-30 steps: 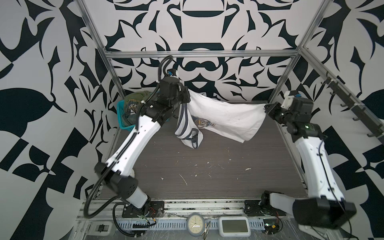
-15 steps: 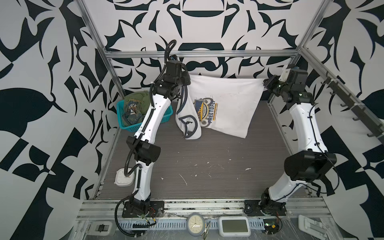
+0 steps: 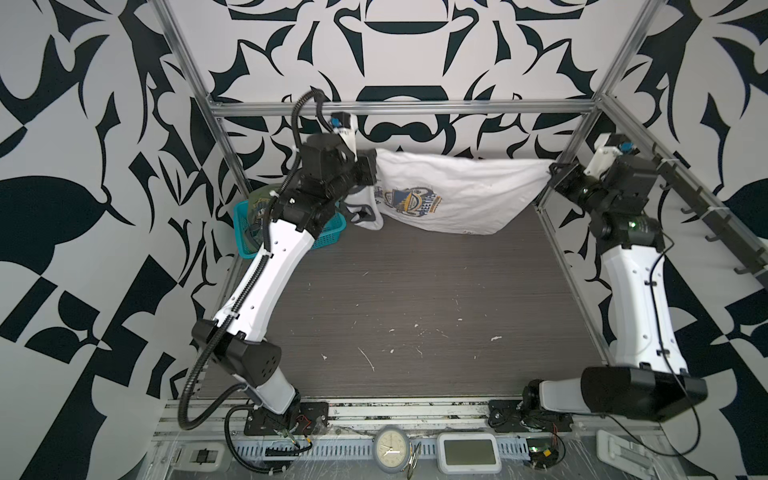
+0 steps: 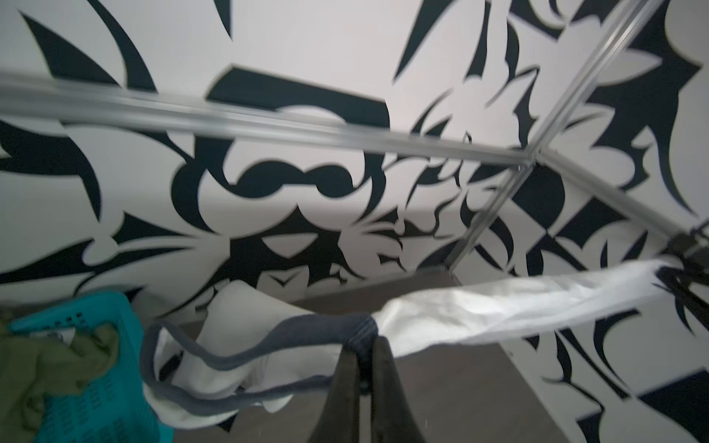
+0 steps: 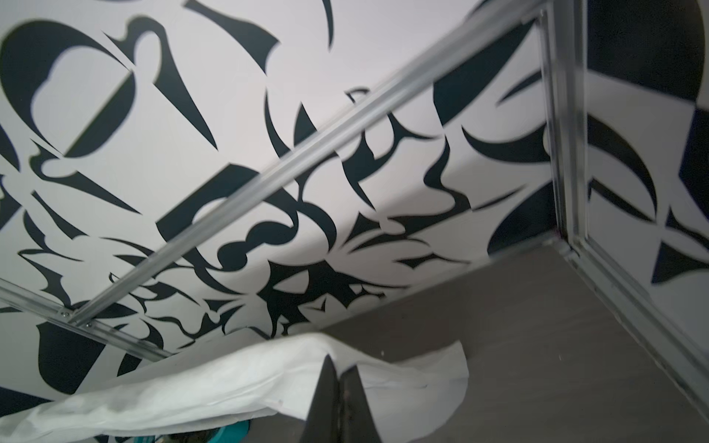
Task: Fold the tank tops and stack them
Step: 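Lower the tank top flat onto the table with both grippers and release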
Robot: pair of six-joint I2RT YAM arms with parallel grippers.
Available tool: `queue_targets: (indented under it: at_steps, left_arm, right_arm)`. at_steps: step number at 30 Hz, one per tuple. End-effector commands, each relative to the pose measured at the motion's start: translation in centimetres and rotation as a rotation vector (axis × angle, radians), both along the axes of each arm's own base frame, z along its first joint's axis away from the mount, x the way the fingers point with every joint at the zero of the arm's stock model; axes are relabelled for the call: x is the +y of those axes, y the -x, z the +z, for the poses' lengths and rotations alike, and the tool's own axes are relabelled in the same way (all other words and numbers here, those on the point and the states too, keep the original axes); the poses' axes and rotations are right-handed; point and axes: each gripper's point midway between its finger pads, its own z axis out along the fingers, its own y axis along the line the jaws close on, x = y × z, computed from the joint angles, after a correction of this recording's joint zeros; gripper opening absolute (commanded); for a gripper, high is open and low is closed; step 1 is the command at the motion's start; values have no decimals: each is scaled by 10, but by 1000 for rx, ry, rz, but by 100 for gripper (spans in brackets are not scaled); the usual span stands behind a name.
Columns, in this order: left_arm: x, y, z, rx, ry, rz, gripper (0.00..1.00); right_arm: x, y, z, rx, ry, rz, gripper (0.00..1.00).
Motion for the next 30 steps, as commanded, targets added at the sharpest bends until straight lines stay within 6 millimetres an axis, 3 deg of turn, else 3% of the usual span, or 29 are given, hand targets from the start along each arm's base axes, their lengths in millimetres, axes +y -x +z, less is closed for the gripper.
queue_targets:
  at_steps: [1, 4, 7, 11, 13, 16, 18, 22, 25, 29, 30]
  left_arm:
    - [-27, 36, -77, 122, -68, -92, 0]
    - [-37, 76, -150, 278, -94, -145, 0]
    - [-38, 116, -212, 436, -173, -168, 0]
    - [-30, 157, -278, 614, -267, -156, 0]
    - [-28, 171, -304, 688, -298, -150, 0]
    - [-40, 193, -334, 778, -318, -196, 0]
    - [-49, 205, -344, 798, -350, -221, 1]
    - [-56, 213, -343, 795, -330, -218, 29]
    - [-43, 208, -329, 735, -308, -166, 57]
    - [1, 187, -297, 616, -299, 27, 79]
    - [15, 181, -294, 620, -300, 83, 81]
  right_arm:
    - [3, 12, -86, 163, -85, 1, 0]
    - [9, 40, -160, 322, -136, -1, 0]
    - [4, 77, -221, 503, -144, -35, 0]
    - [-2, 122, -275, 666, -145, -99, 0]
    - [-4, 138, -294, 713, -149, -137, 0]
    - [-12, 159, -318, 781, -144, -212, 0]
    - [-23, 171, -326, 819, -114, -281, 0]
    - [-46, 184, -325, 831, -61, -407, 0]
    - [-51, 184, -319, 828, -52, -434, 36]
    - [-56, 178, -307, 818, -39, -450, 82]
    - [-57, 176, -304, 809, -41, -453, 83]
